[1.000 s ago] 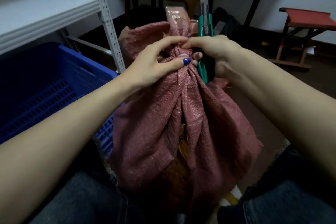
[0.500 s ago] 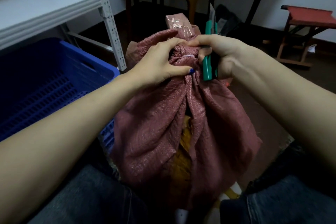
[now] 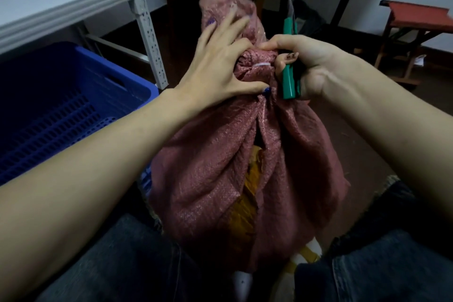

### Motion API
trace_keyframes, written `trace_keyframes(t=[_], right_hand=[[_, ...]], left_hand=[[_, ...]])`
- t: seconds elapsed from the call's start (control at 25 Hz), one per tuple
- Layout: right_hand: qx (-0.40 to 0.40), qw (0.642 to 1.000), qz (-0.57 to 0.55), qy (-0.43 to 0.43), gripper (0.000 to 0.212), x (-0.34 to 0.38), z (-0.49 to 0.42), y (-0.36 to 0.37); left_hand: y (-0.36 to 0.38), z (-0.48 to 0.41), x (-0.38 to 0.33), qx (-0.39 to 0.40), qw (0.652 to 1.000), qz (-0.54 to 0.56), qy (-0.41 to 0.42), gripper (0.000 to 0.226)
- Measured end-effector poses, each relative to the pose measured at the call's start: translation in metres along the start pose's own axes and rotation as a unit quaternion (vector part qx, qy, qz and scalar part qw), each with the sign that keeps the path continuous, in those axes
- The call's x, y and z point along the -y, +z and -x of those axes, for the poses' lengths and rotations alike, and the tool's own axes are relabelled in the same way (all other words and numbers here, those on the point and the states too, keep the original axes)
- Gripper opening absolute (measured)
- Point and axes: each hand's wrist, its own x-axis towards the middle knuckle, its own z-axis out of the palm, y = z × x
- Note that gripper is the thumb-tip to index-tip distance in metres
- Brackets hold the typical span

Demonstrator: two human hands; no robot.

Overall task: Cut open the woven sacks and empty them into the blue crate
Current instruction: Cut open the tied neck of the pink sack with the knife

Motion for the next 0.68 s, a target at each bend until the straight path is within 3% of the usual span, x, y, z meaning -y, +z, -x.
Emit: trace_keyframes(t=[0.12,0.32,0.48,0.6,0.68], right_hand=[[0.02,1.0,-0.008,0.001,0.032,-0.001,0.003,0.0],[0.027,0.999,-0.019,-0.028,0.027,-0.001,0.003,-0.002],[-0.038,0.98,0.104,-0.164,0.028,-0.002,0.001,0.0],[-0.066,0.958,0.175,-0.218,0.04,-0.005,0.004,-0.001],[-0.102,0.925,0.252,-0.266,0.037,-0.002,0.003,-0.013]], left_hand=[[0.005,-0.002,-0.005,0.008,0.996,0.087,-0.013,0.074],[0.009,0.001,-0.011,-0.048,0.991,0.119,-0.033,0.058],[0.017,-0.006,-0.007,-0.019,0.988,0.129,-0.082,0.062],[0.021,-0.012,-0.009,-0.013,0.987,0.125,-0.102,0.048],[0.022,-0.014,-0.007,-0.008,0.986,0.12,-0.119,0.048]])
